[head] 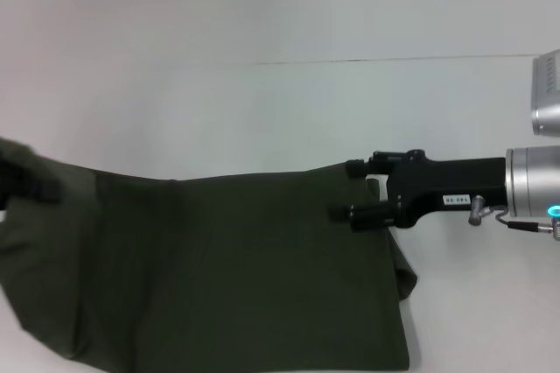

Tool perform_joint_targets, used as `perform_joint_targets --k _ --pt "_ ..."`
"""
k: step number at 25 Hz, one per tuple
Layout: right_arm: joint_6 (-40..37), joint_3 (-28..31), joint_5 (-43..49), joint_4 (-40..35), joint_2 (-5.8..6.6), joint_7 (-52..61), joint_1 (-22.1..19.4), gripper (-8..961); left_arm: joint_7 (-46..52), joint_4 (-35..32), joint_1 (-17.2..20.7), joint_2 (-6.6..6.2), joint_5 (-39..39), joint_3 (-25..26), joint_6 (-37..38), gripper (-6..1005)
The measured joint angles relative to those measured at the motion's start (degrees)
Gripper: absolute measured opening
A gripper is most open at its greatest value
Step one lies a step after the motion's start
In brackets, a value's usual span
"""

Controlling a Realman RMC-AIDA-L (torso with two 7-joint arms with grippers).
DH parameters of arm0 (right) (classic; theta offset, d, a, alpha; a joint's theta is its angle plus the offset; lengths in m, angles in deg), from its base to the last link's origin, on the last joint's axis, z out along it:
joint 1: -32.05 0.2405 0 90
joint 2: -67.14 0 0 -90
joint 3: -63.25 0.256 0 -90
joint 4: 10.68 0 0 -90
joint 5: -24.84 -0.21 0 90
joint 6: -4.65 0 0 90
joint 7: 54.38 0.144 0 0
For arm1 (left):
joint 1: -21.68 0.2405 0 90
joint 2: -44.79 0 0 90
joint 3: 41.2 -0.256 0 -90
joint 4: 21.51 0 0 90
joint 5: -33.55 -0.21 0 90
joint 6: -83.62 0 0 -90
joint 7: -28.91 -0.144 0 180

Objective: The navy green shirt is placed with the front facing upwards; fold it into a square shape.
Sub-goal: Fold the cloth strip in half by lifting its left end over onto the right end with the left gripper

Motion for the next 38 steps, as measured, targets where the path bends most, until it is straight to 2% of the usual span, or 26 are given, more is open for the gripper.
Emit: perform_joint_targets --k 12,17,21,26,33,36,38 --pt "6.5 0.2 -3.4 0.8 -0.06 0.0 -1.3 899 1.7 2.3 -3.7 7.51 8.0 -1.4 2.2 159" --pt "7.6 0.2 -4.5 1.1 -0.17 0.0 -1.3 899 1.9 4.6 -4.5 10.59 9.1 -1.7 0.0 166" --pt "7.8 0.2 -6.2 1.5 -0.09 -0.7 -1.6 899 1.2 7.6 -4.6 12.93 9.4 -2.3 -4.8 172" --pt "7.8 0.2 -7.2 1.5 -0.08 -1.3 -1.7 899 0.9 9.8 -4.3 13.88 9.8 -5.7 -9.1 178" --pt "8.2 0.2 -7.4 1.6 -0.08 -1.3 -1.7 899 0.1 10.8 -4.2 15.6 10.4 -6.2 -11.2 188" --pt "8.4 0.2 -7.7 1.8 -0.08 -1.3 -1.7 900 -1.9 13.8 -4.0 15.52 12.4 -6.0 -12.6 192" --pt "8.4 0.2 -7.8 1.9 -0.08 -1.4 -1.7 900 -3.4 16.5 -3.9 15.03 14.2 -6.0 -13.3 195"
